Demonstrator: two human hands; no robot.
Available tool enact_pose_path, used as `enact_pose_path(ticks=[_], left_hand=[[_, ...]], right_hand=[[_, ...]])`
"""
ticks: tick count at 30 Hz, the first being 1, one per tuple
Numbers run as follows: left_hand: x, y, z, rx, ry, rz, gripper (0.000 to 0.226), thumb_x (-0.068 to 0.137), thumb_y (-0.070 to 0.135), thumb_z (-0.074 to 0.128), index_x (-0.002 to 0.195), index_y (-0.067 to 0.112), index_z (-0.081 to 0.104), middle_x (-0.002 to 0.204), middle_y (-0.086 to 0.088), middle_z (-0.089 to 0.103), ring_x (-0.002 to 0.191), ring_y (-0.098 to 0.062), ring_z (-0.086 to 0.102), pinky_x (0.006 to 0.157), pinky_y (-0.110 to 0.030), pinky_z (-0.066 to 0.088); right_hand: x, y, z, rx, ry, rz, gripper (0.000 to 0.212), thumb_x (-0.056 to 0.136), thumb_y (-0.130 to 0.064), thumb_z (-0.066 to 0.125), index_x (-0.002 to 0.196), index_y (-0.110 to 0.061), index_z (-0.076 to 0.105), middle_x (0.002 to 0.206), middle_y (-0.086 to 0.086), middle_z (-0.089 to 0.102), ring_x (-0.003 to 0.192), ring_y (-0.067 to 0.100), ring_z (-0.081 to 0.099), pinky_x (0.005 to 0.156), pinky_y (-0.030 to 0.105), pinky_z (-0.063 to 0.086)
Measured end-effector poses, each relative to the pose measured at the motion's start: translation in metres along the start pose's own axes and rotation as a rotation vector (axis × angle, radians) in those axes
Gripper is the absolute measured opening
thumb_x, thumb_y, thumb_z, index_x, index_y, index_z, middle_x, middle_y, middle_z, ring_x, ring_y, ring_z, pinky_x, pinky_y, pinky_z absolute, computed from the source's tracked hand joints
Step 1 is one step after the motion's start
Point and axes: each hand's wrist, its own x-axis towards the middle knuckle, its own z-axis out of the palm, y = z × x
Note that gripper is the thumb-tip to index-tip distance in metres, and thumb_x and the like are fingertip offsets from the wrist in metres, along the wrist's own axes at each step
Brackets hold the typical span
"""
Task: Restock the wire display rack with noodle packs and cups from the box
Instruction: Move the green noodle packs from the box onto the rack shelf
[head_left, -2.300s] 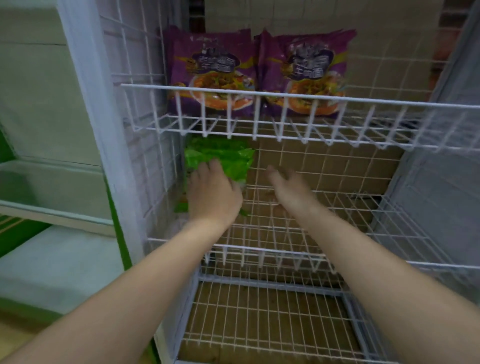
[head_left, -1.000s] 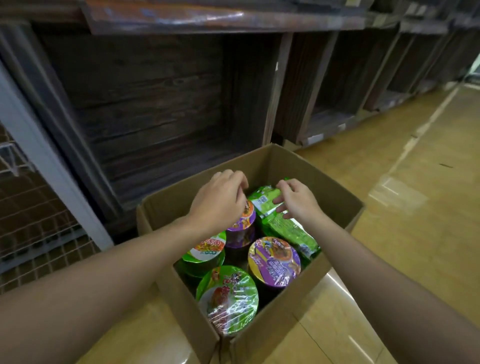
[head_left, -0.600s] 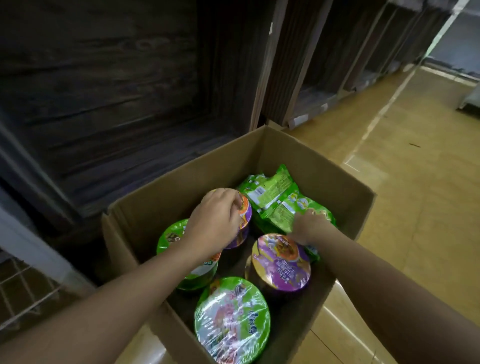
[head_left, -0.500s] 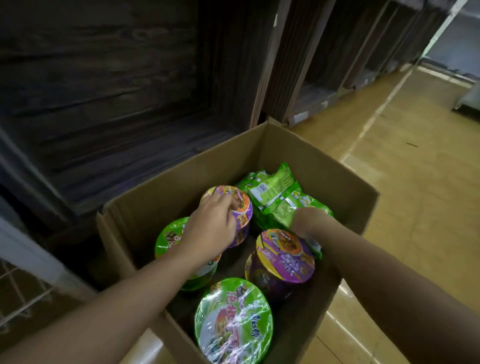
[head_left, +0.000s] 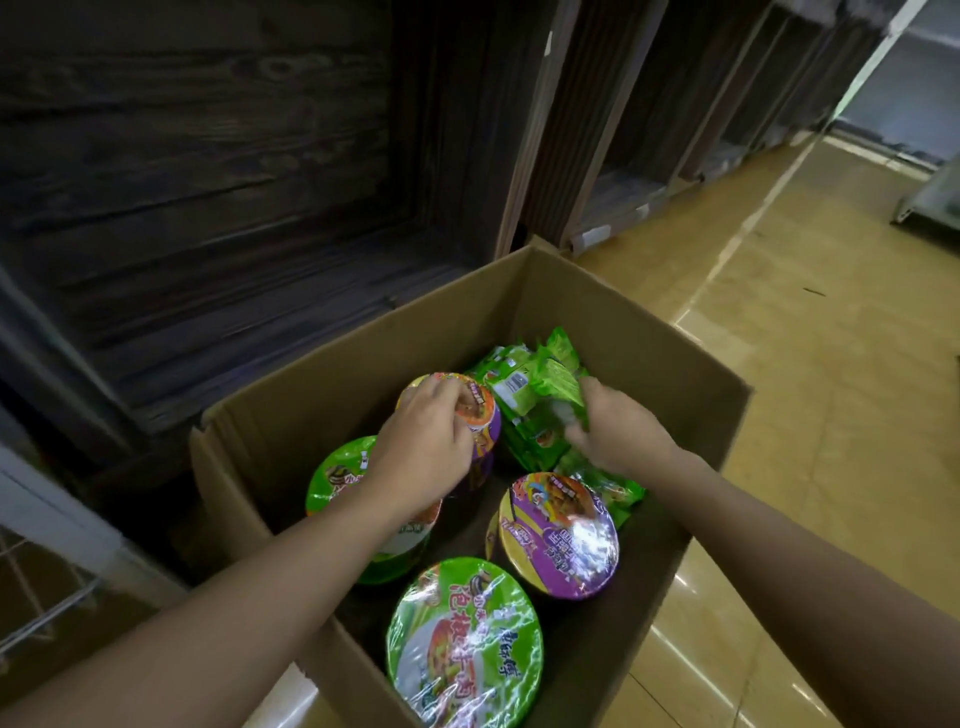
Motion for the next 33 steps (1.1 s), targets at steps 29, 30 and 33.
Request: enact_pose_path(ticks=[29, 30, 33], left_hand=[[0.013, -0.014, -0.014, -0.315, 0.109, -0.549, 0.031, 0.093, 0.038, 0.056, 0.104, 0.01, 0.061, 0.104, -0.01, 0.066, 0.099, -0.032, 0.062, 0.093, -0.045, 0.049], [0.014, -0.016, -0.014, -0.325, 0.115, -0.569, 0.032, 0.094, 0.038, 0.055, 0.107, 0.009, 0.06, 0.106, -0.011, 0.065, 0.1, -0.032, 0.062, 0.094, -0.045, 0.048], [0.014, -0.014, -0.015, -0.355, 0.118, -0.598, 0.03, 0.095, 0.036, 0.054, 0.109, 0.01, 0.057, 0.106, -0.01, 0.063, 0.099, -0.032, 0.061, 0.094, -0.045, 0.048]], right_hand=[[0.044, -0.02, 0.04, 0.069, -0.153, 0.064, 0.062, 0.097, -0.021, 0.051, 0.15, -0.037, 0.022, 0.157, 0.022, 0.016, 0.124, 0.042, 0.049, 0.098, 0.042, 0.045], [0.043, -0.023, 0.043, -0.074, -0.216, 0.018, 0.073, 0.096, -0.016, 0.049, 0.151, -0.046, 0.012, 0.16, 0.022, 0.003, 0.122, 0.043, 0.051, 0.092, 0.043, 0.049], [0.046, -0.034, 0.051, -0.38, -0.268, -0.061, 0.086, 0.097, -0.007, 0.041, 0.148, -0.052, -0.011, 0.161, 0.023, -0.009, 0.105, 0.04, 0.062, 0.066, 0.036, 0.054]])
